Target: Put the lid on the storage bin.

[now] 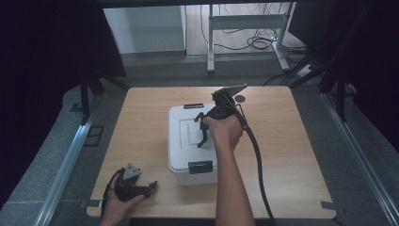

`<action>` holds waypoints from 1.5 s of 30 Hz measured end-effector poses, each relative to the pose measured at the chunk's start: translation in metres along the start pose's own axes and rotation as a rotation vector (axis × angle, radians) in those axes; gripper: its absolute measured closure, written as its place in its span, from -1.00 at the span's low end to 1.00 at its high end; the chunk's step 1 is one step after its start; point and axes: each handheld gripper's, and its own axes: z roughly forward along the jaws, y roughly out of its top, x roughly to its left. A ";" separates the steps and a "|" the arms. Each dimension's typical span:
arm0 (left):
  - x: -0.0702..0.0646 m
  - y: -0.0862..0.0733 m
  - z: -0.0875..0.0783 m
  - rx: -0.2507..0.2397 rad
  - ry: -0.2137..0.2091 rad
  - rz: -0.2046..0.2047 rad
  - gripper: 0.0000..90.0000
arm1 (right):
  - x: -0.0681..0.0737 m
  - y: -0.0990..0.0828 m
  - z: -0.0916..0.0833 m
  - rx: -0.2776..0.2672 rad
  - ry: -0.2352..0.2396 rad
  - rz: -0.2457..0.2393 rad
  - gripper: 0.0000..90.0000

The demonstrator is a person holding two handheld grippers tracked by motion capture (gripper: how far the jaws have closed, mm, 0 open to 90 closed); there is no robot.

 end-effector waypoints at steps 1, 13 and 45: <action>0.000 0.000 0.000 0.000 0.000 0.000 -0.72 | 0.000 0.000 0.000 0.000 0.000 0.000 0.90; 0.000 0.000 0.000 0.003 -0.003 0.002 -0.72 | -0.007 -0.001 0.010 0.008 0.002 0.012 0.89; 0.000 0.000 0.000 0.001 -0.006 0.006 -0.72 | -0.064 -0.018 -0.025 -0.100 0.144 -0.223 0.12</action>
